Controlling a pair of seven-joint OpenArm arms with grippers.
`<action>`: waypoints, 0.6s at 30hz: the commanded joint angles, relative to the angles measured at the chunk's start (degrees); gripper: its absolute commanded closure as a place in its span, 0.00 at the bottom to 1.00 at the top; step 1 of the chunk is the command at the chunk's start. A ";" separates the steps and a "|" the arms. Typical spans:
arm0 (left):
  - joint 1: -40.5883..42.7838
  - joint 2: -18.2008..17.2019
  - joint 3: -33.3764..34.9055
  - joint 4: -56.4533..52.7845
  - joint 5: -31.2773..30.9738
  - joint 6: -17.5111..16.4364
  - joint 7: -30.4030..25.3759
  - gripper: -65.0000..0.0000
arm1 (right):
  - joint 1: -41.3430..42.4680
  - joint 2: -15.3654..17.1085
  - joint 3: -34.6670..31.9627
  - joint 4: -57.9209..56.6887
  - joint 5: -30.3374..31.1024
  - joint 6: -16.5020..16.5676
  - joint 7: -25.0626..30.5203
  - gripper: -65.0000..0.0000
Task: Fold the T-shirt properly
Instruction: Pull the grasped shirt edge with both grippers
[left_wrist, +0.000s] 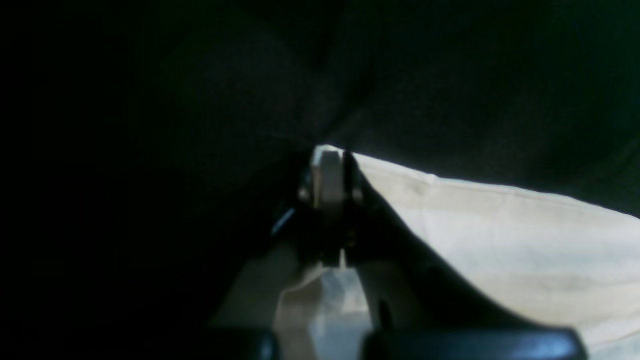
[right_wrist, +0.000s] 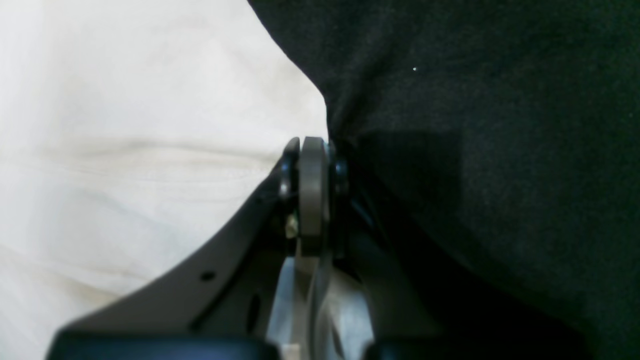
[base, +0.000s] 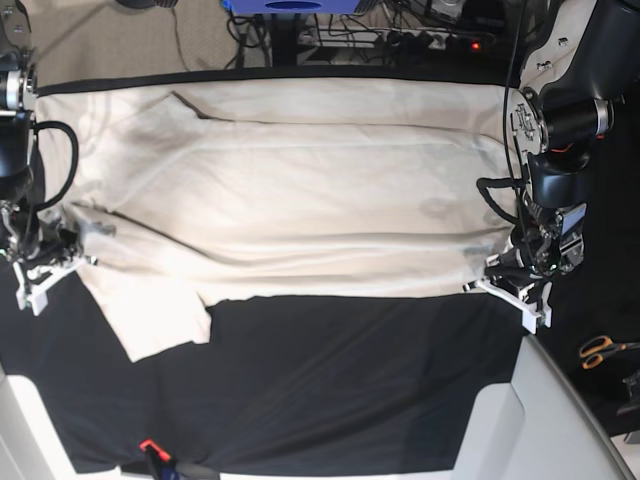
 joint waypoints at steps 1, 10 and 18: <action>-0.70 -0.14 0.16 0.17 0.16 -0.45 1.27 1.00 | 1.07 0.92 0.13 0.45 -0.30 -0.11 -0.36 1.00; -0.52 -0.67 0.16 6.50 0.51 -0.45 1.88 1.00 | 1.16 1.01 0.13 4.76 -0.30 -0.19 -0.18 1.00; 2.38 -1.81 -0.10 18.81 -0.02 -0.45 7.95 1.00 | 1.33 1.10 0.13 6.17 -0.30 -0.28 -0.27 1.00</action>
